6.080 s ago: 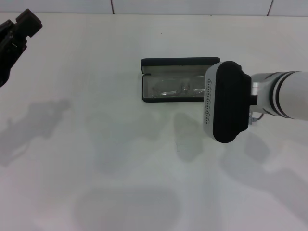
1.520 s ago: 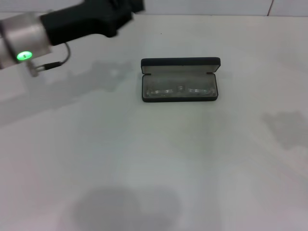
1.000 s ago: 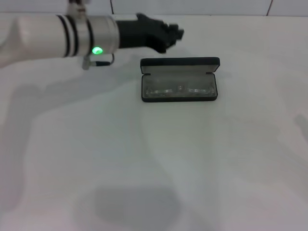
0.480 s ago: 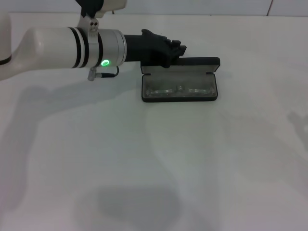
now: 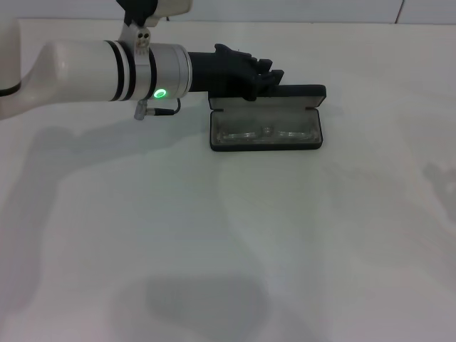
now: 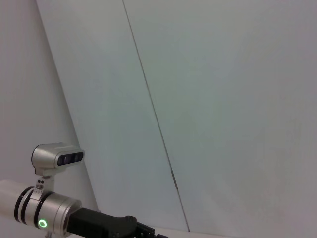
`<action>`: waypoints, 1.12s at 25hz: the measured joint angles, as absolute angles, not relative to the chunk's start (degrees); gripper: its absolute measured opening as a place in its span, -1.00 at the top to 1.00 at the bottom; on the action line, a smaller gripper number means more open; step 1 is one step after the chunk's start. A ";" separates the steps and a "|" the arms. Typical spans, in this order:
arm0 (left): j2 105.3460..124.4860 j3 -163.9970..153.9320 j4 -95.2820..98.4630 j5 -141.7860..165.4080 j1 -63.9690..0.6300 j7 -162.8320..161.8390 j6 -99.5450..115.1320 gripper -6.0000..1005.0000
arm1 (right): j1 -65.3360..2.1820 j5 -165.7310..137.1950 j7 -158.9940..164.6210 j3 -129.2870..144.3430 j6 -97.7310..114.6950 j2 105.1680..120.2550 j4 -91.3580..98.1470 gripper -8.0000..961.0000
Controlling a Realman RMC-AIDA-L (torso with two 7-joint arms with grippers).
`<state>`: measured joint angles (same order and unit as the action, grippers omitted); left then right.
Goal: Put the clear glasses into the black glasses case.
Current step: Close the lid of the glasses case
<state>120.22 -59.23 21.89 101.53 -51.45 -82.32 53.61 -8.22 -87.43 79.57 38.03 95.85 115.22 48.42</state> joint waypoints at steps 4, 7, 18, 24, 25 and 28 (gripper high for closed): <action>120.23 -59.24 21.88 101.53 -51.56 -82.00 53.31 0.57 | -8.28 -87.42 79.13 38.00 95.79 115.22 47.92 0.86; 120.30 -59.24 21.88 101.53 -51.53 -81.30 53.18 0.51 | -8.42 -87.42 78.89 37.97 95.72 115.22 47.46 0.86; 120.41 -61.78 19.17 101.46 -52.65 -80.08 52.37 0.44 | -8.96 -87.36 78.16 37.97 95.69 115.17 46.01 0.86; 120.49 -63.91 19.17 100.22 -51.86 -80.38 53.92 0.41 | -9.04 -87.36 78.04 37.97 96.14 115.14 45.87 0.86; 120.48 -64.36 19.24 99.90 -51.54 -80.40 54.41 0.41 | -9.02 -87.36 78.04 37.97 96.18 115.13 45.87 0.86; 120.47 -65.52 19.46 99.35 -50.52 -80.41 55.72 0.40 | -8.98 -87.36 77.92 37.97 96.30 115.13 45.86 0.86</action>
<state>120.47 -65.52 19.46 99.35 -50.52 -80.41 55.72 -8.98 -87.36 77.92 37.97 96.30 115.13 45.86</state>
